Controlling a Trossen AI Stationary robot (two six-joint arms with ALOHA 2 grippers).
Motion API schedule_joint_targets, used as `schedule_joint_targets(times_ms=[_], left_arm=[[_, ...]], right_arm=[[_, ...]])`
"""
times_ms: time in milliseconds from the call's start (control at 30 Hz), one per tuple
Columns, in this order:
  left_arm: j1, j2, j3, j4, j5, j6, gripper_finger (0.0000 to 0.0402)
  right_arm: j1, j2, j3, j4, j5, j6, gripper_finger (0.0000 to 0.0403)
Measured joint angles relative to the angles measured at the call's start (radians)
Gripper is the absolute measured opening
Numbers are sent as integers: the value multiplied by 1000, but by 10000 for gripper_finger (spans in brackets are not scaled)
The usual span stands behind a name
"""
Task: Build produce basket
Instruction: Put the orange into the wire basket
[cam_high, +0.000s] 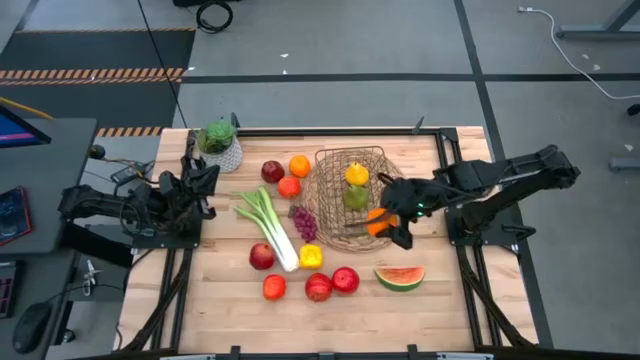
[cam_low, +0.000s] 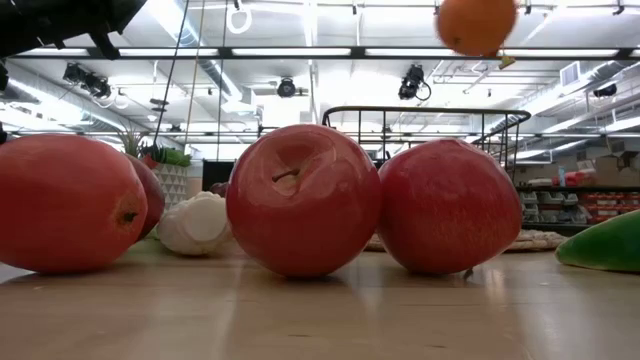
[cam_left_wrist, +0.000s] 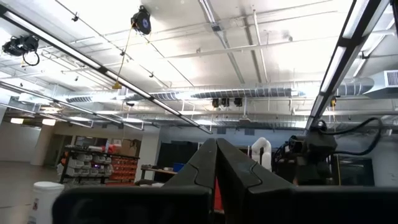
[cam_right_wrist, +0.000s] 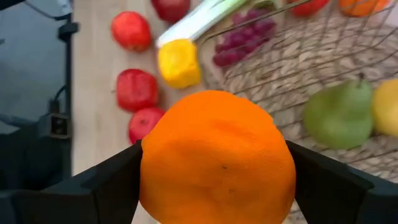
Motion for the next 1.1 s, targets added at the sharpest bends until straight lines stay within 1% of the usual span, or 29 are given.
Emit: schedule_joint_targets(times_ms=[167,300,433,600,767,933,1100], left_arm=[[0,0,0,11,0,1,13],[0,0,0,20,1,0,19],[0,0,0,20,1,1,18],[0,0,0,19,1,19,12],[0,0,0,23,1,20,16],[0,0,0,24,1,19,16],[0,0,0,24,1,21,12]], right_arm=[[-83,73,0,18,-44,-68,357],[-161,150,0,14,-84,-84,357],[-230,227,0,13,-109,-72,357],[-296,299,0,9,-207,-39,357],[-338,351,0,-16,-272,-2,357],[-347,411,19,-109,-265,-5,357],[-307,489,110,-213,-198,-66,357]])
